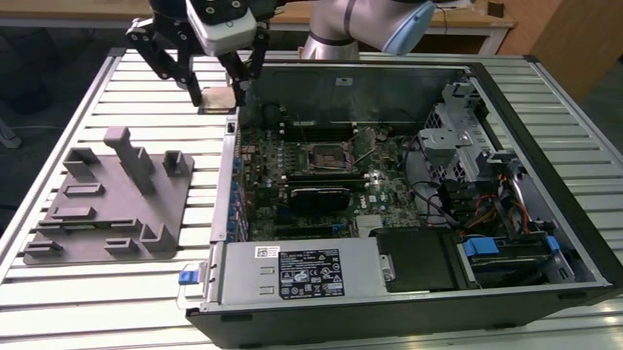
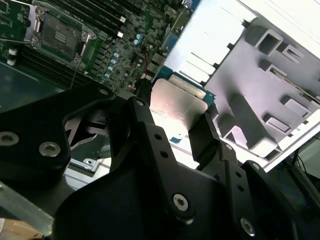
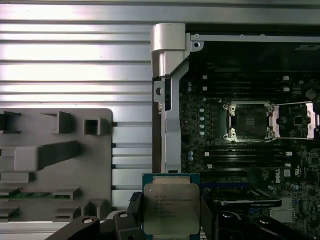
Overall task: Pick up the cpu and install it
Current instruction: 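Pick up the cpu and move it towards the insertion slot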
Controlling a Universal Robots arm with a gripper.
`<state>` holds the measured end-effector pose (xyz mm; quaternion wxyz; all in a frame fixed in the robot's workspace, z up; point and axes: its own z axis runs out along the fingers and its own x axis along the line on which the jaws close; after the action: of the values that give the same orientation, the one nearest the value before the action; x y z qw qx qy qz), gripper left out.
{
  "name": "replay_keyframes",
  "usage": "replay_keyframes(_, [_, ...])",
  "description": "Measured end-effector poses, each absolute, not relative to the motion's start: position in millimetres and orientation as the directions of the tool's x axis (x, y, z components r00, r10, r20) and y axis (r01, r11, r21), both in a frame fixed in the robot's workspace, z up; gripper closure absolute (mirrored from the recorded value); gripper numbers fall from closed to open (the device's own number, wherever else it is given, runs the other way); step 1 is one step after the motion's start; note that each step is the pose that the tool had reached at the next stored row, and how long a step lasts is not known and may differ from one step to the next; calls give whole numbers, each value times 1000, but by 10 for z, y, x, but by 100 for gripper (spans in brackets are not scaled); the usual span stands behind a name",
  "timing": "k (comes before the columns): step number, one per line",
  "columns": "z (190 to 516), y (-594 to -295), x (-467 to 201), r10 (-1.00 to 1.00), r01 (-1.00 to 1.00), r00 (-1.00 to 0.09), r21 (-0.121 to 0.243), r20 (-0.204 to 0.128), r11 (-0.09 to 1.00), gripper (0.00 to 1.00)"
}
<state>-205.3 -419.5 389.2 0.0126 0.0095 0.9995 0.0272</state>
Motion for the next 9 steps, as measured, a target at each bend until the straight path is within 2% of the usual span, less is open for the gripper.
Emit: replay_keyframes(9, [3892,-4195,-1851,20,18,-1000,55,-25,998,46])
